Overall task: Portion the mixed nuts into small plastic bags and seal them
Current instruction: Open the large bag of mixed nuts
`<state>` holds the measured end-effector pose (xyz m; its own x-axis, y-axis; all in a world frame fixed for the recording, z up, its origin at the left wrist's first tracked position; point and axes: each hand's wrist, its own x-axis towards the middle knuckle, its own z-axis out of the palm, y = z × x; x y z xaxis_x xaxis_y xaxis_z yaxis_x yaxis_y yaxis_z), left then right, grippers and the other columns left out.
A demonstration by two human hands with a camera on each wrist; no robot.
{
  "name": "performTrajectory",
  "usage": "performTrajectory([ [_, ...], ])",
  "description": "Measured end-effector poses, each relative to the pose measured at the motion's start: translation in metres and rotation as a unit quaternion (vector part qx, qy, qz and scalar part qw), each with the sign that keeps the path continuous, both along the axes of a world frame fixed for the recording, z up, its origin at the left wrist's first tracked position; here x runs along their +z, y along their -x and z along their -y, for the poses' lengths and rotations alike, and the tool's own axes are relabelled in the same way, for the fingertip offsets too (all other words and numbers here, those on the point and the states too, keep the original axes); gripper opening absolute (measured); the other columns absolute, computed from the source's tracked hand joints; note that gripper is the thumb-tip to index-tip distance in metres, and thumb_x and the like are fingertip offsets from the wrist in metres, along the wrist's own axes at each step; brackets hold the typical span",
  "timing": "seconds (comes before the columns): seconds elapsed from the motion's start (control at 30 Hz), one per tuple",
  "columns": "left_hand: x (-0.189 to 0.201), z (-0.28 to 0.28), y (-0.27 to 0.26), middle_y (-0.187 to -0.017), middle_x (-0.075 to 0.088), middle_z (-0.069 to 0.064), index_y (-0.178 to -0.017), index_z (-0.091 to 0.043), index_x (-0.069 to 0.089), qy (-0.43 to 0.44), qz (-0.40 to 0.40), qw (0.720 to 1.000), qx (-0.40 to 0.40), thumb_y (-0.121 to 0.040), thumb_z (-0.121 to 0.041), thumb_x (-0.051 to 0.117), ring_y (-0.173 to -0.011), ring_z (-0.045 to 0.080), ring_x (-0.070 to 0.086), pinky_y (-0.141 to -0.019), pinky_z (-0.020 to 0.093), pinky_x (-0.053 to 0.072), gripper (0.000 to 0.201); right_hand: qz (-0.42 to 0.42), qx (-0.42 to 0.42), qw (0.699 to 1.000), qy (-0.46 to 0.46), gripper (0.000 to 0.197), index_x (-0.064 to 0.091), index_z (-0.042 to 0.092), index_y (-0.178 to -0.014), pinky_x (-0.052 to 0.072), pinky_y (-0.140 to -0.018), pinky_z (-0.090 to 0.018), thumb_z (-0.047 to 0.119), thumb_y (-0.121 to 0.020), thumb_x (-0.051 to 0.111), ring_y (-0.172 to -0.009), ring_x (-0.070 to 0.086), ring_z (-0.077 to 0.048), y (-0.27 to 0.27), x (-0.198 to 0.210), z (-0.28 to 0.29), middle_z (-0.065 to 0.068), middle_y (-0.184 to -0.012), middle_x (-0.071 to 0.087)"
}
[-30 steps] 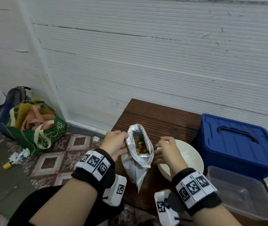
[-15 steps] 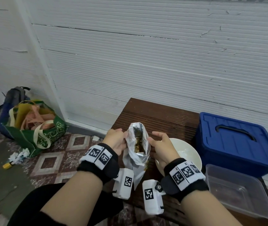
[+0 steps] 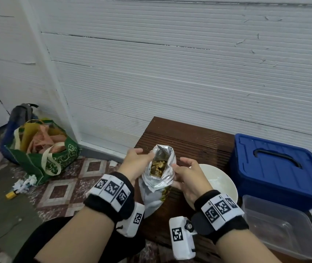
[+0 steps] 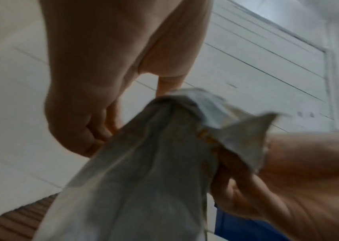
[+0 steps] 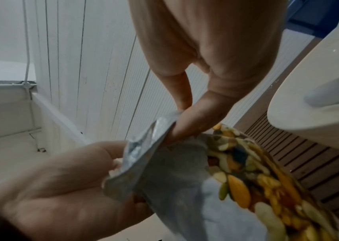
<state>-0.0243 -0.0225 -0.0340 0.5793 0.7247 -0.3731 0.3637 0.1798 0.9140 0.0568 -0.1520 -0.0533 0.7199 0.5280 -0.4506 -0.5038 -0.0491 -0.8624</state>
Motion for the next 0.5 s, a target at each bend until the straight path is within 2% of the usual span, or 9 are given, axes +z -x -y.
performTrajectory([
  [0.07,-0.005,-0.001,0.004,-0.097,0.059,-0.005,-0.12,-0.016,0.044,-0.039,-0.012,0.999,0.01,-0.087,-0.026,0.07,-0.101,0.018,0.057,-0.094,0.036,0.047,0.043,-0.019,0.02,1.0,-0.004,0.038,0.038,0.012,-0.124,0.056,-0.05,-0.032,0.003,-0.092,0.058,-0.056,0.055,-0.015,0.003,0.003,0.0,-0.013,-0.085,0.059],
  [0.13,-0.009,-0.003,0.005,-0.097,0.064,0.001,-0.119,-0.012,0.047,-0.032,0.002,0.999,0.018,-0.087,-0.019,0.071,-0.099,0.021,0.062,-0.095,0.041,0.049,0.041,0.004,0.041,0.998,0.043,0.032,0.039,0.012,-0.12,0.056,-0.05,-0.035,0.013,-0.094,0.058,-0.056,0.058,-0.018,0.0,0.011,0.001,-0.015,-0.089,0.059],
  [0.2,-0.011,-0.003,0.005,-0.096,0.066,0.004,-0.118,-0.013,0.05,-0.03,0.013,0.999,0.018,-0.088,-0.011,0.068,-0.096,0.021,0.063,-0.093,0.04,0.051,0.035,0.115,0.042,0.982,0.142,0.03,0.041,0.013,-0.116,0.057,-0.056,-0.037,0.03,-0.095,0.054,-0.067,0.062,-0.022,-0.011,0.018,-0.002,-0.013,-0.098,0.059],
  [0.27,-0.01,-0.004,0.002,-0.092,0.065,0.002,-0.11,-0.016,0.052,-0.038,0.015,0.999,0.017,-0.089,-0.007,0.064,-0.096,0.02,0.063,-0.094,0.04,0.05,0.026,0.269,0.047,0.939,0.211,0.035,0.046,0.015,-0.12,0.054,-0.079,-0.037,0.04,-0.096,0.05,-0.092,0.059,-0.02,-0.026,0.022,-0.01,-0.006,-0.112,0.057],
  [0.3,-0.009,-0.005,0.0,-0.092,0.066,0.002,-0.107,-0.017,0.052,-0.036,0.017,0.999,0.012,-0.089,-0.005,0.063,-0.096,0.02,0.063,-0.093,0.04,0.051,0.024,0.316,0.064,0.923,0.21,0.037,0.047,0.016,-0.124,0.047,-0.085,-0.032,0.041,-0.097,0.048,-0.099,0.055,-0.017,-0.031,0.025,-0.015,-0.002,-0.115,0.055],
  [0.37,-0.004,-0.009,-0.003,-0.094,0.066,0.005,-0.109,-0.014,0.052,-0.011,0.022,1.0,-0.005,-0.088,-0.001,0.063,-0.096,0.022,0.064,-0.091,0.04,0.053,0.026,0.333,0.134,0.915,0.185,0.038,0.046,0.019,-0.132,0.039,-0.088,-0.027,0.039,-0.099,0.043,-0.107,0.051,-0.014,-0.039,0.03,-0.027,0.001,-0.119,0.054],
  [0.43,0.0,-0.018,-0.007,-0.102,0.067,0.012,-0.116,-0.009,0.053,0.019,0.027,0.999,-0.031,-0.088,0.001,0.062,-0.098,0.025,0.064,-0.089,0.042,0.054,0.031,0.32,0.205,0.906,0.184,0.036,0.048,0.019,-0.132,0.038,-0.093,-0.027,0.036,-0.101,0.04,-0.11,0.049,-0.013,-0.045,0.032,-0.035,0.001,-0.127,0.053],
  [0.47,0.004,-0.023,-0.008,-0.106,0.066,0.014,-0.118,-0.008,0.053,0.026,0.027,0.998,-0.045,-0.088,0.001,0.063,-0.097,0.026,0.065,-0.087,0.042,0.055,0.033,0.319,0.231,0.9,0.188,0.034,0.05,0.018,-0.131,0.04,-0.091,-0.026,0.033,-0.101,0.041,-0.107,0.05,-0.012,-0.046,0.032,-0.037,0.001,-0.127,0.053],
  [0.5,0.008,-0.026,-0.009,-0.108,0.066,0.016,-0.12,-0.007,0.053,0.029,0.028,0.998,-0.056,-0.088,0.0,0.064,-0.095,0.027,0.065,-0.086,0.043,0.056,0.034,0.309,0.24,0.901,0.188,0.031,0.052,0.017,-0.128,0.043,-0.084,-0.025,0.03,-0.101,0.043,-0.1,0.052,-0.011,-0.047,0.031,-0.038,0.0,-0.125,0.054],
])
